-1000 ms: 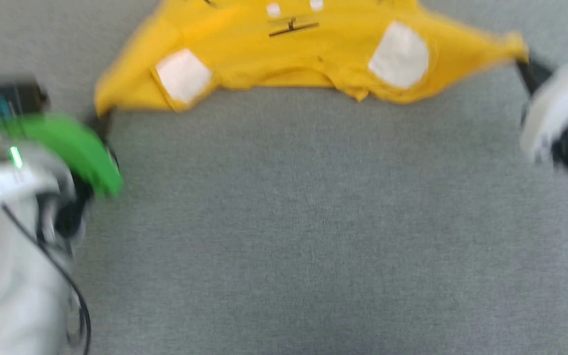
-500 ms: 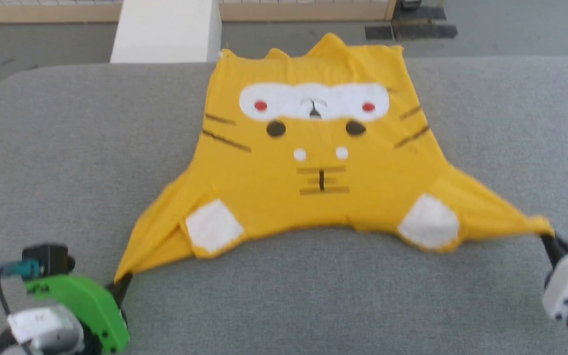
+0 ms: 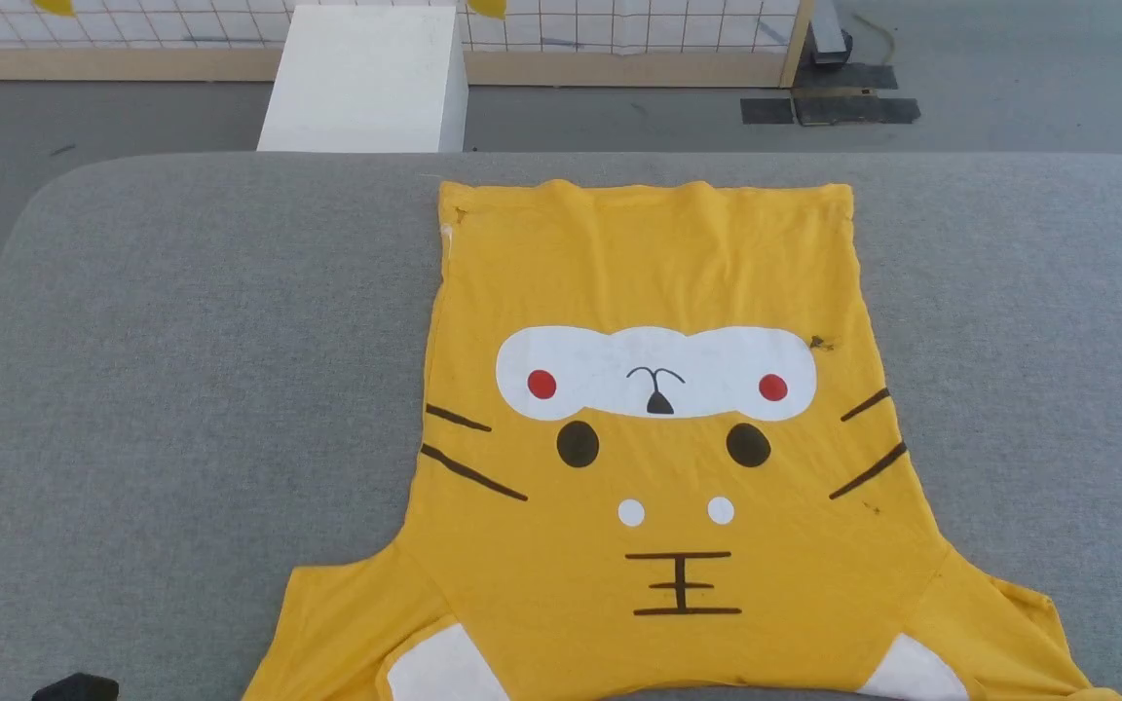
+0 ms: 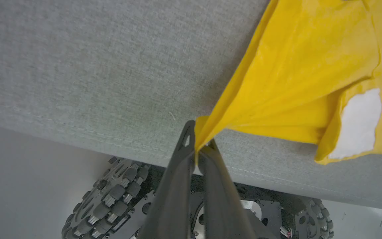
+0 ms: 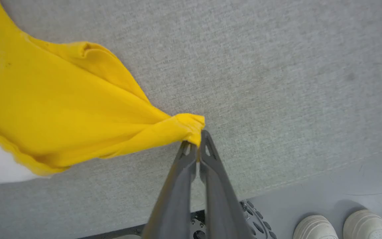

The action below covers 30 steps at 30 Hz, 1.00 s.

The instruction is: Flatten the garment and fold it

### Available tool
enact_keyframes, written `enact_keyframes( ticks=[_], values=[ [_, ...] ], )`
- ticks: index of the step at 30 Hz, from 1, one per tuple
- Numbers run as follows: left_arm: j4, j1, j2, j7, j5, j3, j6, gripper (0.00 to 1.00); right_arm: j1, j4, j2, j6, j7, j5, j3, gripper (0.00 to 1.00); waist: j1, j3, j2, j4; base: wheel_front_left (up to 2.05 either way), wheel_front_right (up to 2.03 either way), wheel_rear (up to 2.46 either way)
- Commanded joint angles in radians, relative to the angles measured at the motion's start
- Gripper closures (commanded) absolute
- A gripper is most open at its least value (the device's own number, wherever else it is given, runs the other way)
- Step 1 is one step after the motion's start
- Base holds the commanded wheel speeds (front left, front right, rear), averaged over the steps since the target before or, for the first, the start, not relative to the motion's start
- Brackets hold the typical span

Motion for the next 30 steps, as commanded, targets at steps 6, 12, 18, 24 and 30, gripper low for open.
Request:
enact_keyframes(
  ticks=[6,12,18,24,30],
  values=[
    [0.068,-0.036,-0.02,-0.057,0.0,-0.023,-0.045,1.0,-0.02,0.116,-0.002,-0.002,-0.077,0.026,0.04,1.0,0.0001,0.005,0.0,0.008,0.0,0.0,0.0],
    [0.093,-0.097,-0.035,-0.124,0.01,-0.045,-0.103,1.0,-0.031,0.047,-0.002,-0.002,-0.168,0.077,0.117,0.0,0.0001,0.004,0.0,0.01,0.0,0.0,0.0],
    [0.073,-0.113,-0.042,-0.138,0.019,-0.062,-0.112,1.0,-0.045,-0.12,-0.002,-0.002,-0.252,0.052,0.108,0.0,0.0001,0.006,0.0,0.023,0.0,0.0,0.0],
    [0.05,-0.137,-0.05,-0.138,0.031,-0.089,-0.116,1.0,-0.136,-0.15,-0.002,-0.002,-0.393,0.046,0.112,0.0,0.0001,0.016,0.0,0.059,0.0,0.0,0.0],
    [0.029,-0.165,-0.065,-0.144,0.046,-0.12,-0.121,1.0,-0.334,-0.025,-0.018,-0.002,-0.527,0.023,0.128,0.0,0.0001,0.053,0.0,0.108,0.0,0.0,0.0]
  ],
)
